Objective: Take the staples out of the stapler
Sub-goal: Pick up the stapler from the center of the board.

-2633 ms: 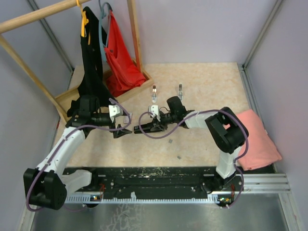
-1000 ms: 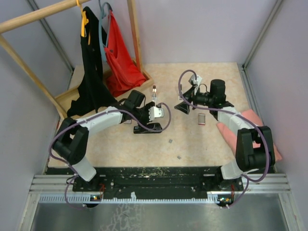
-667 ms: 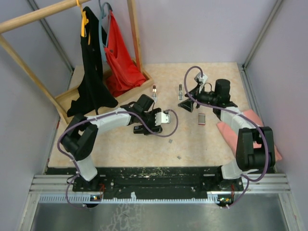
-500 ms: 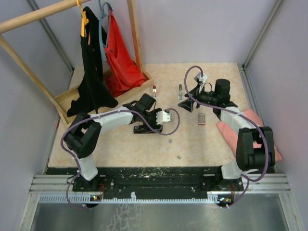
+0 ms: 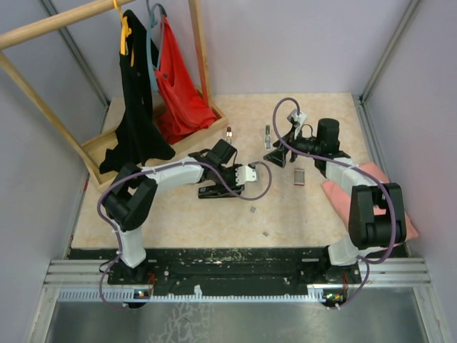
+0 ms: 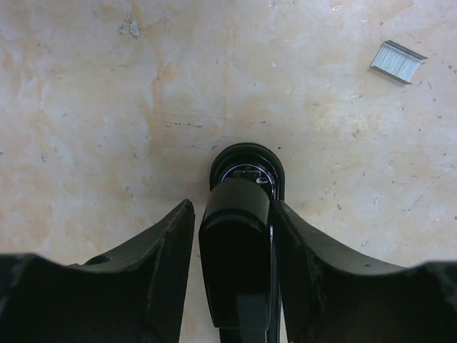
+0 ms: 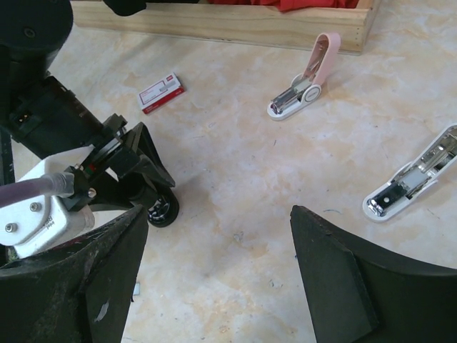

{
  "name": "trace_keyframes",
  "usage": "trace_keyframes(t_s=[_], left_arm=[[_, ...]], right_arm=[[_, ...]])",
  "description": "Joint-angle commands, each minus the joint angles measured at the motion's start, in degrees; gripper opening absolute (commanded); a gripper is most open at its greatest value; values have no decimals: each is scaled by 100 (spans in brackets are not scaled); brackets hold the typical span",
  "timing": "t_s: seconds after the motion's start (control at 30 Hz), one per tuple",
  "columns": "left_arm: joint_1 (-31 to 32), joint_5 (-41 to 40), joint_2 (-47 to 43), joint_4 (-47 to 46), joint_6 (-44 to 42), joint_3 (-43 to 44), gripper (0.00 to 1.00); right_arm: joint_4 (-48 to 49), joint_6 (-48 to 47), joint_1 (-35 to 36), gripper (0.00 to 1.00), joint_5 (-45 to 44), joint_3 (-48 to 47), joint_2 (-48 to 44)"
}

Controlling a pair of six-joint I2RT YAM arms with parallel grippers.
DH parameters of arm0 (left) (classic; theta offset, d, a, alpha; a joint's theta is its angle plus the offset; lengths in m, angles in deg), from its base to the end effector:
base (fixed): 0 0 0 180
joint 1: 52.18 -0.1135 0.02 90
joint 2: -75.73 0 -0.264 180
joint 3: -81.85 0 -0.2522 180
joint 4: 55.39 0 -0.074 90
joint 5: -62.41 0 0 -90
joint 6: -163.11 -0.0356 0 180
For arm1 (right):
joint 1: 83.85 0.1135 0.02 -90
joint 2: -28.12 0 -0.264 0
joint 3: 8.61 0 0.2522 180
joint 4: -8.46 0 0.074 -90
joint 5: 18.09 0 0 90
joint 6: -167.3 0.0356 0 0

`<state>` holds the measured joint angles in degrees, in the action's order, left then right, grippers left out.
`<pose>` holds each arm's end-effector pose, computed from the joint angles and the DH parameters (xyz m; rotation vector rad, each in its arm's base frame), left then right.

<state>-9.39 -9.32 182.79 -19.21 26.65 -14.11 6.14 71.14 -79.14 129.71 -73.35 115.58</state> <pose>0.2748 -0.2696 0.1747 1.8857 1.7486 -0.3903 0.3216 0.0567 0.2405 -0.8027 1.7374 0.9821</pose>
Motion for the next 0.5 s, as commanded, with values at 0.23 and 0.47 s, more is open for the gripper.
trace_keyframes(t_s=[0.23,0.47], left_arm=[[54,4,116,255,283,426,10],[46,73,65,233,577,899,0]], right_arm=[[308,192,-14,79,133,5,100],[797,913,-12,78,22,104,380]])
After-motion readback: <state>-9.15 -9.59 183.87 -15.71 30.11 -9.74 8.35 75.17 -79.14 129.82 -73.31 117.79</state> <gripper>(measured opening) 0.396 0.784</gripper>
